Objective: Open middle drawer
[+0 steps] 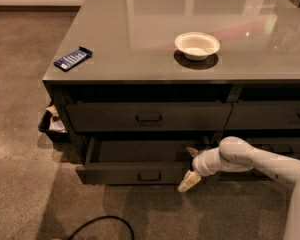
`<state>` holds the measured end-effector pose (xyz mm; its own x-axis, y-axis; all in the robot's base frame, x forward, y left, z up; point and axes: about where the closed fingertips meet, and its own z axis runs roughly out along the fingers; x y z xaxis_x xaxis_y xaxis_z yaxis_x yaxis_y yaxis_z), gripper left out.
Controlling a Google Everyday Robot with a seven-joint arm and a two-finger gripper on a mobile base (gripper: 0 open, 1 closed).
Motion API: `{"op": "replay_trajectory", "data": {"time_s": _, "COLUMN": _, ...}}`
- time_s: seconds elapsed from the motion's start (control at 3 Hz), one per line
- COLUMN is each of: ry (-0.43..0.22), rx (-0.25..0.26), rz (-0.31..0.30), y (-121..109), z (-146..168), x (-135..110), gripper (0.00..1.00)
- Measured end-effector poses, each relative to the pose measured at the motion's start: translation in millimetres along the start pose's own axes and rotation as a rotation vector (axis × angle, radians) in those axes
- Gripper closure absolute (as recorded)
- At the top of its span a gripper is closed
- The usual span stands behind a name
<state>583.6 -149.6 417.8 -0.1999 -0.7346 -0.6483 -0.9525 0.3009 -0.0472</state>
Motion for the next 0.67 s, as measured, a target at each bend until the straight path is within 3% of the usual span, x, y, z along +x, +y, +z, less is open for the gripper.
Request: {"op": "replay_trajectory", "data": {"time_s": 0.67, "ry": 0.023, "rx": -0.014, "rz": 0.05, "y": 7.2, "z": 2.7, "x": 13.2, "gripper": 0.0}}
